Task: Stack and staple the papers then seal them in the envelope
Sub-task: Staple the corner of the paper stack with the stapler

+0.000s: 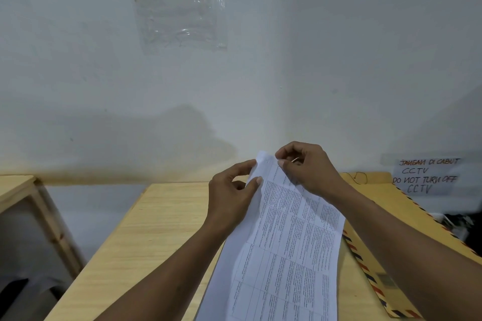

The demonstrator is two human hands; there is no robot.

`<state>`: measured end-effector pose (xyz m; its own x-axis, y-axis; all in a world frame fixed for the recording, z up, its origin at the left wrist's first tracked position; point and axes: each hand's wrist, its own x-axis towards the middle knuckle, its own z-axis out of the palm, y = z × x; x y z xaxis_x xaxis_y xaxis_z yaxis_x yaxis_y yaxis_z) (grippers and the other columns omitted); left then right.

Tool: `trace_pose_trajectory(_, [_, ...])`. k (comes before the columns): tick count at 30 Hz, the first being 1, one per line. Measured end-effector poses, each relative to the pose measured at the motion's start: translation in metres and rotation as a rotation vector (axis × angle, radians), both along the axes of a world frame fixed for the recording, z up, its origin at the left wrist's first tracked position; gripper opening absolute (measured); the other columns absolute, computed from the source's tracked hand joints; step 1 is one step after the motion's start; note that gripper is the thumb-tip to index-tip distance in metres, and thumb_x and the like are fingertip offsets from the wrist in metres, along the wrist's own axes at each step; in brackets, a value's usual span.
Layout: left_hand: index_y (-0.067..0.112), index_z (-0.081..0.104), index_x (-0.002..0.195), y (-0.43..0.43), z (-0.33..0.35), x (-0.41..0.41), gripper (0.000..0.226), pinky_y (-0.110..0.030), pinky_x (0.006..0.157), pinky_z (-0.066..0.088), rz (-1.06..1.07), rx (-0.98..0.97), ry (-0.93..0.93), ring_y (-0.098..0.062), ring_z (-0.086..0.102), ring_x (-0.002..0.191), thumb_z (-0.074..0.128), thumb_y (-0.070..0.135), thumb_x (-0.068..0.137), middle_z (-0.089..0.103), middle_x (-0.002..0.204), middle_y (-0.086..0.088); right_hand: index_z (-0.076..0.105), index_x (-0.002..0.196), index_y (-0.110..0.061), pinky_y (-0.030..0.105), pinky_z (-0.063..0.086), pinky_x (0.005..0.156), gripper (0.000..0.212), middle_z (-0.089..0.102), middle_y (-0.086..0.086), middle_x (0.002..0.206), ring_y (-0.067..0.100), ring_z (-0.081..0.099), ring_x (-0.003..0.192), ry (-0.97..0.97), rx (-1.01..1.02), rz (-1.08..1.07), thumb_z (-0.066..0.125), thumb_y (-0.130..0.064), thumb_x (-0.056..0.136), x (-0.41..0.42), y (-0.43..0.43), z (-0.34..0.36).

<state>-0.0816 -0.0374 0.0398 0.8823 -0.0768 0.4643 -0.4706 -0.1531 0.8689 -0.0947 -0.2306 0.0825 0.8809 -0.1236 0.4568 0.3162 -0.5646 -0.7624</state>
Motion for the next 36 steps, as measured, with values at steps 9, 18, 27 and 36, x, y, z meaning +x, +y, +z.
trace_pose_trajectory(9, [0.024, 0.079, 0.106, 0.0, -0.006, 0.008, 0.019, -0.041, 0.082, 0.061, -0.014, 0.083, -0.041, -0.014, 0.072, 0.091, 0.076, 0.019, 0.088, 0.076, 0.105, 0.012, 0.077, 0.089, -0.021, 0.023, 0.054, 0.063, 0.017, 0.072, -0.007, 0.075, 0.01, 0.065, 0.063, 0.034, -0.051, 0.019, 0.066, -0.008, 0.09, -0.002, 0.002, 0.001])
trace_pose_trajectory(18, [0.027, 0.079, 0.108, -0.003, -0.008, 0.013, 0.021, -0.04, 0.079, 0.061, -0.031, 0.062, 0.045, -0.025, 0.073, 0.086, 0.077, 0.021, 0.088, 0.075, 0.108, 0.017, 0.079, 0.088, -0.021, 0.02, 0.053, 0.062, 0.02, 0.075, 0.002, 0.078, 0.019, 0.07, 0.07, 0.073, -0.098, 0.005, 0.063, -0.009, 0.089, 0.002, 0.0, 0.001])
trace_pose_trajectory(27, [0.025, 0.081, 0.099, -0.011, -0.022, 0.026, 0.015, -0.039, 0.086, 0.061, -0.101, 0.108, 0.183, -0.014, 0.076, 0.087, 0.077, 0.019, 0.086, 0.075, 0.113, 0.009, 0.075, 0.101, -0.022, 0.021, 0.047, 0.079, 0.018, 0.071, -0.005, 0.101, 0.01, 0.064, 0.096, 0.229, -0.26, -0.063, 0.065, -0.013, 0.089, -0.009, -0.033, -0.012])
trace_pose_trajectory(36, [0.026, 0.081, 0.098, -0.049, -0.047, 0.031, 0.014, -0.036, 0.097, 0.056, -0.208, 0.271, 0.229, -0.006, 0.07, 0.099, 0.078, 0.019, 0.086, 0.074, 0.106, 0.016, 0.068, 0.099, -0.022, 0.041, 0.054, 0.087, 0.015, 0.065, -0.001, 0.102, 0.023, 0.064, 0.097, 0.605, -0.402, -0.221, 0.067, -0.016, 0.085, -0.051, -0.105, -0.068])
